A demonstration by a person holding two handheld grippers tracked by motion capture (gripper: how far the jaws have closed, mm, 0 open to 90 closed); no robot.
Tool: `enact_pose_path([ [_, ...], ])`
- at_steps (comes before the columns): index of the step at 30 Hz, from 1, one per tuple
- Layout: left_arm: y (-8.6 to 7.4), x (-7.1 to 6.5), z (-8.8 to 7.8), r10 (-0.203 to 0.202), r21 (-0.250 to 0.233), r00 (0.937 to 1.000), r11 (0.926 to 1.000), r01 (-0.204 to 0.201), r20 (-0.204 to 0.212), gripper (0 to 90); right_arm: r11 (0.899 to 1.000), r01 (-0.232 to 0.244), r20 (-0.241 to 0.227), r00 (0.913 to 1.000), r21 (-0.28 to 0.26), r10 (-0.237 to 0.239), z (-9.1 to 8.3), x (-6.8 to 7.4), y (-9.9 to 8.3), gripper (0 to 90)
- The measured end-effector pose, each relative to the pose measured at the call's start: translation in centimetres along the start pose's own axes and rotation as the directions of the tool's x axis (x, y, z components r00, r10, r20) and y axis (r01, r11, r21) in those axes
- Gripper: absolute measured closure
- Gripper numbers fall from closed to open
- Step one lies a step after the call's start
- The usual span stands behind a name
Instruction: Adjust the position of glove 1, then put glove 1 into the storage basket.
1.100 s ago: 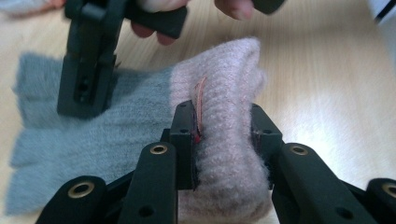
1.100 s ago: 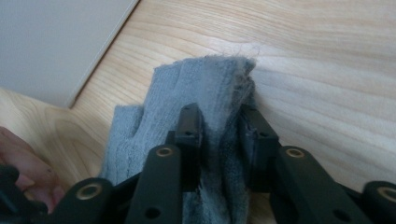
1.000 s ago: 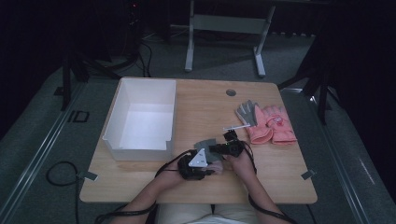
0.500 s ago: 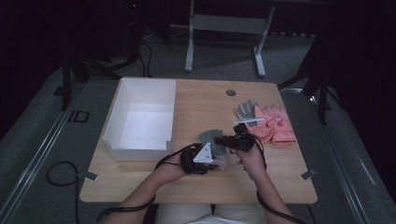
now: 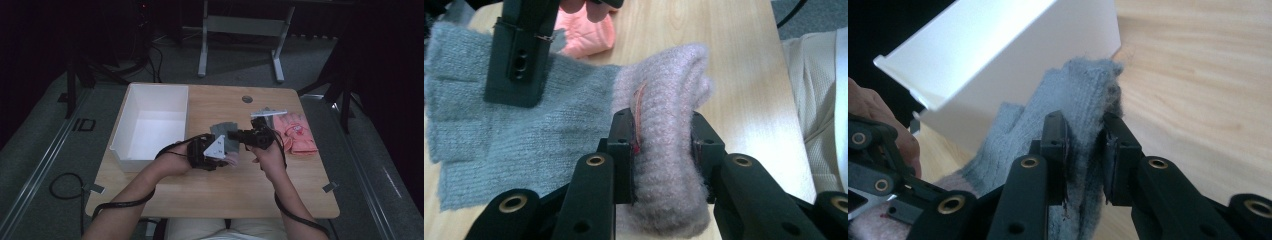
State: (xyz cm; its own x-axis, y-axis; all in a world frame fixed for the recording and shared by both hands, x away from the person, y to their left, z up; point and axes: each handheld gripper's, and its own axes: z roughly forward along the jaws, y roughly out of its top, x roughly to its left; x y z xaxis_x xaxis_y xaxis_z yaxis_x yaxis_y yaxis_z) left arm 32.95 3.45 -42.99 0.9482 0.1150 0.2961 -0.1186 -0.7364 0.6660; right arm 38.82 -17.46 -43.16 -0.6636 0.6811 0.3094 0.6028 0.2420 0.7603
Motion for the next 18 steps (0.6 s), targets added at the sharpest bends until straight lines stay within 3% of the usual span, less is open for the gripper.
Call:
enact_pose_path([
  [7,-0.2,1.2,-2.5,-0.006,0.006,0.9999,1.0,0.006,-0.012,70.0,1.0,0.011,-0.024,0.9997,-0.018,-0.011,0.6,1.3,2.2,74.9],
  [11,-0.4,1.7,-4.7,-0.011,0.011,0.998,0.9999,0.012,-0.062,70.0,0.998,0.052,-0.036,0.9979,-0.034,-0.053,1.1,2.9,4.3,75.0],
  [18,-1.0,2.9,-8.0,0.01,0.076,0.9932,0.9971,-0.002,-0.116,70.0,0.995,0.089,-0.06,0.994,-0.045,-0.091,2.8,5.3,7.5,75.0],
])
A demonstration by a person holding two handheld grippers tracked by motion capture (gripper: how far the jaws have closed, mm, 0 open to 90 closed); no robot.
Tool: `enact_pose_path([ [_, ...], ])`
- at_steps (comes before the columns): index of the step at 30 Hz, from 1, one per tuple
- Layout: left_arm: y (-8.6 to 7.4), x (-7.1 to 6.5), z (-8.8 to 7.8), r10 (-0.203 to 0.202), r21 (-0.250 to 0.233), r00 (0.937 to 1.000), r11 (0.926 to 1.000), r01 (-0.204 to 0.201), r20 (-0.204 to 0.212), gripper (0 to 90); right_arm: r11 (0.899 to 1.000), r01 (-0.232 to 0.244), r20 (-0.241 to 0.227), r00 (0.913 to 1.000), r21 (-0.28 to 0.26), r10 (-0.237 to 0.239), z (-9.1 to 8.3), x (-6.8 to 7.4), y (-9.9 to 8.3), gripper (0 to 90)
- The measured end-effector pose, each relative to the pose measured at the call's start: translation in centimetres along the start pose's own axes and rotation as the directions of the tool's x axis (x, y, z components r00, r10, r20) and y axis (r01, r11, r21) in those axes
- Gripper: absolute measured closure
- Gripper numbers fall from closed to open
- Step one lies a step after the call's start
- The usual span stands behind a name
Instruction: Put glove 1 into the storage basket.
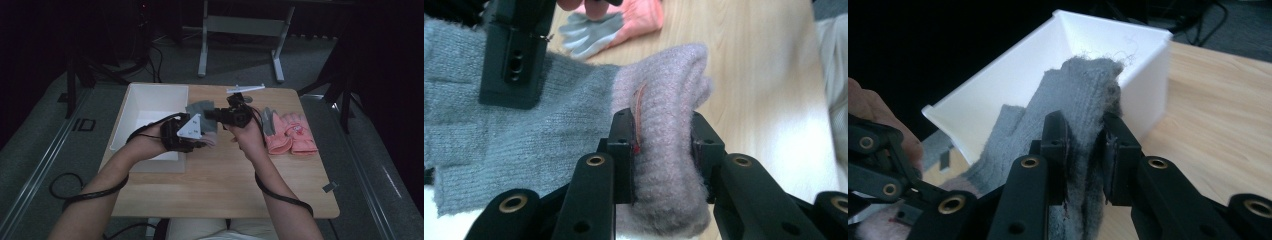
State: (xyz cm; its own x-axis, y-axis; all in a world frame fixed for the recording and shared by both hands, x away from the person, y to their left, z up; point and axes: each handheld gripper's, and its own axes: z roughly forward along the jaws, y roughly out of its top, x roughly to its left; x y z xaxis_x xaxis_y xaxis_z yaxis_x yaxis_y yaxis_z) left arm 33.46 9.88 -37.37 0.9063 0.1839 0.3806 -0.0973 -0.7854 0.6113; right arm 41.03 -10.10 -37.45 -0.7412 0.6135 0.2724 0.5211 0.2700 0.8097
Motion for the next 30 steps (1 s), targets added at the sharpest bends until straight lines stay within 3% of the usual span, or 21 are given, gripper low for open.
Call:
enact_pose_path([
  [2,-0.3,0.3,-0.7,0.011,0.024,0.9997,0.9997,-0.011,-0.022,70.0,1.0,0.004,-0.009,0.9999,-0.002,-0.004,0.3,0.2,0.5,74.9],
  [9,-3.0,1.9,-2.8,0.009,0.083,0.9984,0.9965,-0.004,-0.056,69.9,0.999,0.042,-0.023,0.9989,0.012,-0.042,4.0,2.6,3.5,75.0],
  [13,-4.5,2.1,-3.3,0.009,0.084,0.9967,0.9965,-0.003,-0.081,69.9,0.999,0.037,-0.041,0.9985,0.02,-0.036,5.9,3.2,4.2,75.0],
  [14,-5.7,2.1,-3.6,-0.01,0.075,0.9962,0.997,0.016,-0.086,69.9,0.999,0.032,-0.055,0.998,0.026,-0.03,7.0,3.5,4.4,75.0],
  [16,-6.3,2.2,-3.7,-0.028,0.072,0.9961,0.9968,0.034,-0.083,69.9,0.999,0.028,-0.062,0.9977,0.032,-0.026,7.6,3.6,4.5,75.0],
  [17,-7.3,2.2,-3.8,-0.032,0.086,0.996,0.9955,0.039,-0.083,69.8,0.999,0.024,-0.069,0.9974,0.046,-0.021,8.9,4.0,4.5,75.0],
  [18,-7.3,2.2,-3.8,-0.032,0.086,0.996,0.9955,0.039,-0.083,69.8,0.999,0.024,-0.069,0.9974,0.046,-0.021,8.9,4.0,4.5,75.0],
  [21,-9.3,2.6,-3.5,-0.068,0.11,0.9961,0.9912,0.074,-0.057,69.8,0.997,0.016,-0.073,0.9973,0.075,-0.011,11.4,4.5,4.2,74.9],
  [24,-10.7,2.6,-2.7,-0.048,0.129,0.9975,0.9902,0.054,-0.052,69.8,0.996,0.0,-0.06,0.9982,0.094,0.005,12.9,4.5,3.7,74.9],
  [30,-12.4,2.4,-1.2,-0.051,0.17,0.9983,0.984,0.055,-0.03,69.8,0.988,-0.017,-0.035,0.9991,0.152,0.022,14.9,4.4,3.0,74.8],
])
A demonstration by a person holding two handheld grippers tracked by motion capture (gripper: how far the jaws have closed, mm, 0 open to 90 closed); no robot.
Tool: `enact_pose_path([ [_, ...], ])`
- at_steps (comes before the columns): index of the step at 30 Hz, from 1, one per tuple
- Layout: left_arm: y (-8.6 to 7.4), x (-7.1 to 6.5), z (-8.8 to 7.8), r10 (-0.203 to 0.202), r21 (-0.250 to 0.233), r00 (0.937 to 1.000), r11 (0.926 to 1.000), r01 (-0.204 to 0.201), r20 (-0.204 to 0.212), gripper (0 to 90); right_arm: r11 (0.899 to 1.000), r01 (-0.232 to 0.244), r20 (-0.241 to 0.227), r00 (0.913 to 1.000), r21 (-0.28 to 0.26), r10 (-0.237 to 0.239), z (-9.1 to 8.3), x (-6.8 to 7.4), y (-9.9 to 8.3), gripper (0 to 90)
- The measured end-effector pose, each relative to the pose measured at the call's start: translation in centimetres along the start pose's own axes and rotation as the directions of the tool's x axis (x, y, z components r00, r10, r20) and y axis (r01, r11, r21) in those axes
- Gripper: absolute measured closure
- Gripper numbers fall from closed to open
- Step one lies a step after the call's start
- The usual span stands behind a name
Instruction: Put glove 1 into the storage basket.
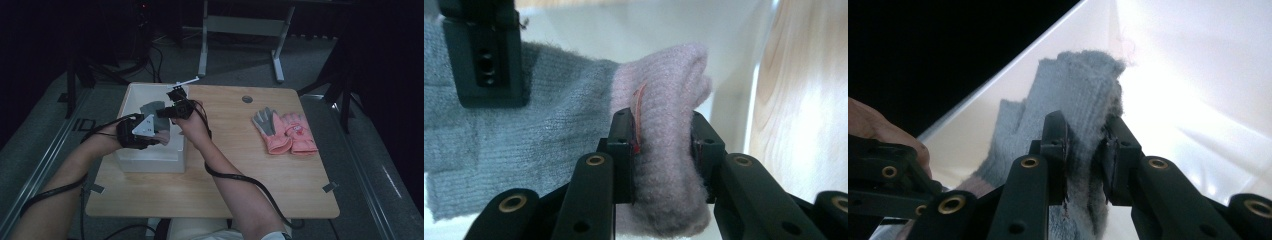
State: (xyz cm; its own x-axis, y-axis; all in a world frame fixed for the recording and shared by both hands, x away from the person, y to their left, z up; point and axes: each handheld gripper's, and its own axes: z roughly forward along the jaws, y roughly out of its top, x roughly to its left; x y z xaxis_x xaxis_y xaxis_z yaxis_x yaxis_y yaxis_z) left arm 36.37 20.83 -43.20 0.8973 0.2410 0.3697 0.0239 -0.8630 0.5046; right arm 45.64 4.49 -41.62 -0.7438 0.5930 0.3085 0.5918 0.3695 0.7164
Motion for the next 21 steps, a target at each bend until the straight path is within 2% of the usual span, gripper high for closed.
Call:
enact_pose_path([
  [1,-0.3,-0.2,0.7,0.025,0.027,0.9997,0.9993,-0.025,0.005,69.8,1.0,0.002,0.013,0.9999,0.027,-0.003,0.7,-0.1,-0.3,74.8],
  [2,-0.3,-0.2,0.7,0.025,0.027,0.9997,0.9993,-0.025,0.005,69.7,1.0,0.002,0.013,0.9999,0.027,-0.003,0.7,-0.1,-0.3,74.8],
  [3,-0.5,-0.2,1.5,0.051,0.056,0.9986,0.9971,-0.052,0.011,69.7,0.999,-0.005,0.027,0.9996,0.051,0.004,1.3,-0.2,-0.6,74.8],
  [4,-0.5,-0.2,1.5,0.051,0.056,0.9986,0.9971,-0.052,0.011,69.7,0.999,-0.005,0.027,0.9996,0.051,0.004,1.3,-0.2,-0.6,74.8],
  [5,-0.5,-0.2,2.4,0.08,0.087,0.9967,0.9929,-0.081,0.015,69.6,0.998,-0.003,0.051,0.9987,0.066,0.0,1.8,-0.3,-0.7,74.8],
  [6,-0.5,-0.2,2.4,0.08,0.087,0.9967,0.9929,-0.081,0.015,69.6,0.998,-0.003,0.051,0.9987,0.066,0.0,1.8,-0.3,-0.7,74.8],
  [7,-0.3,-0.2,3.2,0.112,0.112,0.9935,0.9872,-0.114,0.021,69.5,0.996,-0.003,0.075,0.9972,0.09,-0.004,2.3,-0.3,-0.7,74.7],
  [10,0.1,-0.1,4.1,0.148,0.128,0.9883,0.9801,-0.152,0.038,69.5,0.993,0.005,0.116,0.993,0.117,-0.019,2.8,-0.4,-0.7,74.6],
  [15,0.4,0.6,5.2,0.162,0.129,0.9858,0.9776,-0.166,0.046,69.4,0.992,-0.003,0.151,0.9884,0.129,-0.017,3.0,-0.9,-0.6,71.8],
  [17,0.6,0.9,5.8,0.156,0.136,0.985,0.9769,-0.165,0.073,69.4,0.993,0.004,0.184,0.9825,0.117,-0.025,2.8,-1.0,-0.4,67.6],
  [18,0.6,0.9,5.8,0.156,0.136,0.985,0.9769,-0.165,0.073,69.3,0.993,0.004,0.184,0.9825,0.117,-0.025,2.8,-1.0,-0.4,67.6],
  [19,0.7,1.0,6.3,0.165,0.15,0.982,0.9726,-0.177,0.092,69.0,0.997,0.001,0.208,0.9781,0.076,-0.017,2.0,-1.7,-0.1,66.4],
  [20,0.7,1.1,7.0,0.141,0.154,0.9824,0.9751,-0.16,0.122,69.0,0.998,-0.008,0.207,0.9783,0.061,-0.005,1.6,-2.0,0.0,65.3],
  [21,0.7,1.3,7.5,0.137,0.179,0.9797,0.9703,-0.162,0.147,68.8,0.999,-0.031,0.2,0.9795,0.042,0.022,1.0,-2.4,0.1,64.6],
])
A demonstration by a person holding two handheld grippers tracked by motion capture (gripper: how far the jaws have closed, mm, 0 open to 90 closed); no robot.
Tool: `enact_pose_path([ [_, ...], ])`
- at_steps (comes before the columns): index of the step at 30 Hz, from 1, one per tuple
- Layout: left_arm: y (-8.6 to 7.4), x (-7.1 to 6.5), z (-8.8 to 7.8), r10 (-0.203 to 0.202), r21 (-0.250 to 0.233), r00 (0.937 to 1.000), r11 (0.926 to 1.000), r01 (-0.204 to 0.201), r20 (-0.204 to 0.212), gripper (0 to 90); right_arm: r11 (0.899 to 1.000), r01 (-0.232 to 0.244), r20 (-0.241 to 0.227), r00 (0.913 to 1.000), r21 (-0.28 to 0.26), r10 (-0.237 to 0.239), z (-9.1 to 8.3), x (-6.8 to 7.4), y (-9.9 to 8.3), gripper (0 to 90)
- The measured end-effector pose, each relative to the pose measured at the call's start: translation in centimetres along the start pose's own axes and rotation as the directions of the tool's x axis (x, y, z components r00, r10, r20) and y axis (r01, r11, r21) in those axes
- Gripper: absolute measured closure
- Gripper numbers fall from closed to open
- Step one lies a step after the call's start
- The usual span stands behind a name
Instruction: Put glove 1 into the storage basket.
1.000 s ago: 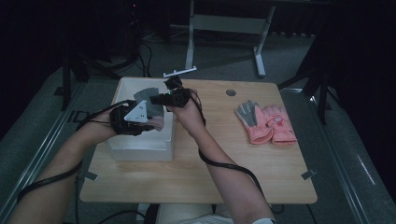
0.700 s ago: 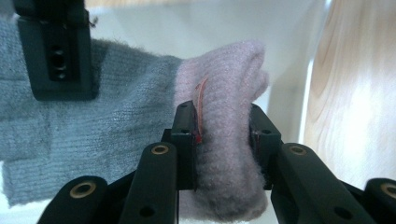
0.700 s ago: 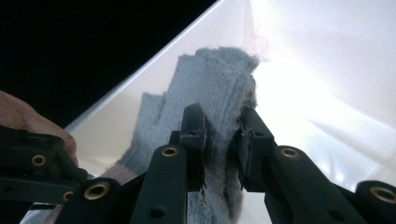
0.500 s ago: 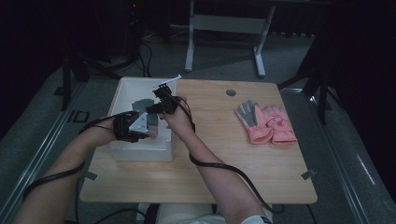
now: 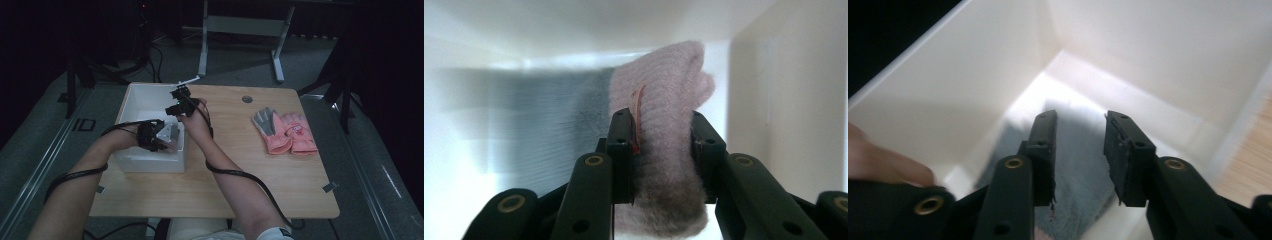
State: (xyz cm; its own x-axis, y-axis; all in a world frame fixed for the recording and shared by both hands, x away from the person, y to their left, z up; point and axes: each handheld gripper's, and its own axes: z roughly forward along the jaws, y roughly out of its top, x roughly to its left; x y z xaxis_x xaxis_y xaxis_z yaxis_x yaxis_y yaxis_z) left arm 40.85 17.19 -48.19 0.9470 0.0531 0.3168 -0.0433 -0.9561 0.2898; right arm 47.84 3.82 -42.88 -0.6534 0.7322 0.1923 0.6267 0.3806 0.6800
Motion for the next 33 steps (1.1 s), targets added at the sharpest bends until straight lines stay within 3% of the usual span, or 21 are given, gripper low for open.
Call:
enact_pose_path([
  [3,-0.1,0.2,0.8,0.0,0.029,0.9999,0.9996,-0.001,0.012,68.0,0.999,-0.043,-0.012,0.999,-0.022,0.043,-1.1,-1.5,0.1,63.2],
  [5,-0.1,0.3,1.1,-0.02,0.039,0.9995,0.999,0.019,0.026,66.8,0.999,-0.043,-0.012,0.999,-0.022,0.043,-1.1,-1.5,0.1,63.2],
  [6,-0.1,0.5,1.5,-0.075,0.092,0.9964,0.9932,0.071,0.039,62.1,0.998,-0.054,-0.018,0.9984,-0.039,0.053,-2.1,-2.5,-0.1,61.0],
  [10,-0.1,0.5,0.8,-0.112,0.057,0.9933,0.9922,0.111,0.025,57.3,0.997,-0.052,-0.041,0.9979,-0.062,0.05,-3.3,-3.3,-0.5,57.8],
  [11,0.0,0.6,-0.1,-0.164,0.027,0.9861,0.9862,0.163,0.027,52.5,0.997,-0.022,-0.027,0.9994,-0.079,0.02,-4.0,-3.5,-0.7,55.4],
  [12,0.0,0.6,-0.1,-0.164,0.027,0.9861,0.9862,0.163,0.027,50.7,0.997,-0.022,-0.027,0.9994,-0.079,0.02,-4.0,-3.5,-0.7,55.4],
  [13,0.2,0.6,-1.0,-0.191,0.007,0.9812,0.9816,0.191,0.029,47.9,0.995,-0.015,-0.049,0.9987,-0.098,0.01,-5.0,-3.9,-1.0,53.2],
  [16,0.4,0.6,-1.9,-0.216,-0.005,0.9763,0.9764,0.216,0.017,43.5,0.992,0.007,-0.058,0.9982,-0.124,-0.014,-6.6,-4.1,-1.4,50.6],
  [17,0.3,0.8,-3.1,-0.252,-0.059,0.9677,0.9659,0.252,0.014,43.6,0.991,0.014,-0.059,0.998,-0.135,-0.023,-7.3,-4.2,-1.6,50.6],
  [19,0.2,0.9,-3.9,-0.272,-0.089,0.9623,0.9583,0.272,0.01,44.3,0.989,0.033,-0.046,0.9981,-0.146,-0.04,-8.1,-4.2,-2.0,50.3],
  [23,0.4,0.7,-4.8,-0.286,-0.122,0.958,0.9504,0.286,0.018,46.6,0.986,0.067,-0.051,0.9958,-0.152,-0.076,-9.6,-4.4,-3.1,50.4],
  [26,0.6,0.7,-5.3,-0.301,-0.134,0.9531,0.9437,0.302,0.027,47.2,0.987,0.058,-0.053,0.9964,-0.152,-0.066,-10.1,-5.2,-4.0,50.8],
  [28,0.6,0.7,-5.5,-0.301,-0.14,0.9532,0.943,0.302,0.027,47.3,0.987,0.05,-0.056,0.9967,-0.152,-0.059,-10.4,-5.6,-4.4,50.8],
  [29,0.9,0.6,-6.0,-0.306,-0.158,0.9513,0.9383,0.308,0.034,47.3,0.987,0.043,-0.049,0.9975,-0.156,-0.051,-10.9,-6.1,-5.0,50.9],
  [30,1.3,0.5,-6.3,-0.296,-0.162,0.9549,0.9414,0.296,0.022,47.9,0.987,0.046,-0.045,0.9976,-0.156,-0.053,-11.0,-6.3,-5.2,50.9],
  [33,2.2,0.2,-6.6,-0.292,-0.182,0.9562,0.9393,0.291,0.022,48.9,0.987,0.047,-0.032,0.9981,-0.151,-0.052,-11.4,-6.9,-5.7,50.9],
])
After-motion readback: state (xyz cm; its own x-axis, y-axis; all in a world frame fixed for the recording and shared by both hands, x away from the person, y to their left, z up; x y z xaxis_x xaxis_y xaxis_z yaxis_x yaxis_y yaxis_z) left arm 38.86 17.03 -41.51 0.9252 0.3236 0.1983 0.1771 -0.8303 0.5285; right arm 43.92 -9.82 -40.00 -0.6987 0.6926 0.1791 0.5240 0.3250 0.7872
